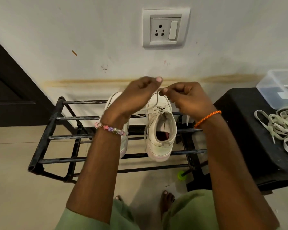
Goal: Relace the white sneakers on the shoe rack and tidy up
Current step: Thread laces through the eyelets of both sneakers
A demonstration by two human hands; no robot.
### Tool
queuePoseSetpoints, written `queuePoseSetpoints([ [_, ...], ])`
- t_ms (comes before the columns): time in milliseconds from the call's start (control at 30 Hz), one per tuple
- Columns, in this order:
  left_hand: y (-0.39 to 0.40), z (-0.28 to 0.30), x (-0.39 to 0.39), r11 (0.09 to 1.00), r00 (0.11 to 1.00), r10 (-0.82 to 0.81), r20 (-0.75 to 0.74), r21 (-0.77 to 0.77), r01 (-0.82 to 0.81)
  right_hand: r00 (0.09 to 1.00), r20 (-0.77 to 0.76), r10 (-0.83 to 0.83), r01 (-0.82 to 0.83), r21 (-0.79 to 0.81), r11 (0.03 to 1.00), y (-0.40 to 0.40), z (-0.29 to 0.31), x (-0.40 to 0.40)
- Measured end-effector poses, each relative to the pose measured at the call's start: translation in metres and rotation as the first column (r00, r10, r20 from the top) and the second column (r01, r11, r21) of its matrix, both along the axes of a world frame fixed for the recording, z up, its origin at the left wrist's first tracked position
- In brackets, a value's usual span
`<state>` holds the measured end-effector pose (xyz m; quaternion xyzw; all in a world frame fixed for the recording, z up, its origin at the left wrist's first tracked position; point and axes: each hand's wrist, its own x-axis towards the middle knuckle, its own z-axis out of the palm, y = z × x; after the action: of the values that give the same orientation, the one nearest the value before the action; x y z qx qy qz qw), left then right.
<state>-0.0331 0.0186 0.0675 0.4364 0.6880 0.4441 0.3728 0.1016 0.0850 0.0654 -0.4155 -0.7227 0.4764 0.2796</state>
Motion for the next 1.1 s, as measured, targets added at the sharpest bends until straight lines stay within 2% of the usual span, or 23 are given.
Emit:
queuePoseSetpoints([
  [67, 0.0, -0.004, 0.006, 0.985, 0.985, -0.169, -0.041, -0.053, 0.167, 1.0, 0.003, -0.025, 0.025, 0.007, 1.0, 0.002, -0.002, 0.001],
  [100, 0.001, -0.007, 0.006, 0.987, 0.986, -0.153, -0.065, -0.05, 0.15, 0.998, 0.002, -0.058, 0.058, 0.001, 0.998, 0.004, -0.003, 0.003],
  [200, 0.005, -0.016, -0.005, 0.988, 0.988, 0.151, -0.028, 0.027, -0.15, 0.989, -0.034, -0.144, 0.142, -0.039, 0.989, 0.01, -0.004, 0.01],
  [300, 0.006, -0.025, -0.018, 0.906, 0.907, 0.421, 0.01, 0.055, -0.421, 0.982, -0.001, -0.188, 0.188, -0.079, 0.979, 0.016, -0.007, 0.015],
  [367, 0.005, -0.031, -0.022, 0.854, 0.854, 0.52, 0.0, 0.03, -0.52, 0.982, 0.045, -0.183, 0.187, -0.113, 0.976, 0.019, -0.01, 0.016],
  [433, 0.006, -0.037, -0.023, 0.854, 0.847, 0.517, -0.123, 0.012, -0.52, 0.987, 0.048, -0.155, 0.161, -0.156, 0.975, 0.019, -0.014, 0.014],
  [500, 0.007, -0.041, -0.023, 0.883, 0.825, 0.44, -0.355, 0.006, -0.469, 0.993, -0.002, -0.114, 0.111, -0.214, 0.97, 0.019, -0.014, 0.012],
  [567, 0.007, -0.038, -0.018, 0.941, 0.826, 0.313, -0.469, 0.033, -0.338, 0.995, -0.069, -0.07, 0.049, -0.274, 0.961, 0.016, -0.013, 0.011],
  [667, 0.012, -0.031, -0.001, 0.985, 0.954, 0.065, -0.293, 0.173, -0.014, 0.991, -0.126, -0.043, 0.0, -0.323, 0.946, 0.013, -0.009, 0.009],
  [767, 0.015, -0.031, 0.015, 0.988, 0.96, -0.067, -0.271, 0.115, 0.102, 0.998, -0.024, -0.065, 0.06, -0.178, 0.982, 0.014, -0.013, 0.008],
  [833, 0.017, -0.034, 0.018, 0.992, 0.97, -0.06, -0.238, 0.091, 0.084, 0.995, 0.003, -0.104, 0.103, -0.118, 0.988, 0.017, -0.015, 0.008],
  [933, 0.017, -0.037, 0.012, 0.997, 0.993, 0.018, -0.12, 0.082, -0.009, 0.988, -0.02, -0.151, 0.145, -0.165, 0.976, 0.019, -0.023, 0.008],
  [1033, 0.017, -0.043, -0.001, 0.984, 0.984, 0.165, -0.066, 0.074, -0.16, 0.984, 0.064, -0.167, 0.174, -0.127, 0.977, 0.019, -0.029, 0.007],
  [1100, 0.015, -0.052, -0.012, 0.983, 0.982, 0.182, -0.042, -0.005, -0.183, 0.982, 0.108, -0.155, 0.165, -0.085, 0.983, 0.019, -0.03, 0.006],
])
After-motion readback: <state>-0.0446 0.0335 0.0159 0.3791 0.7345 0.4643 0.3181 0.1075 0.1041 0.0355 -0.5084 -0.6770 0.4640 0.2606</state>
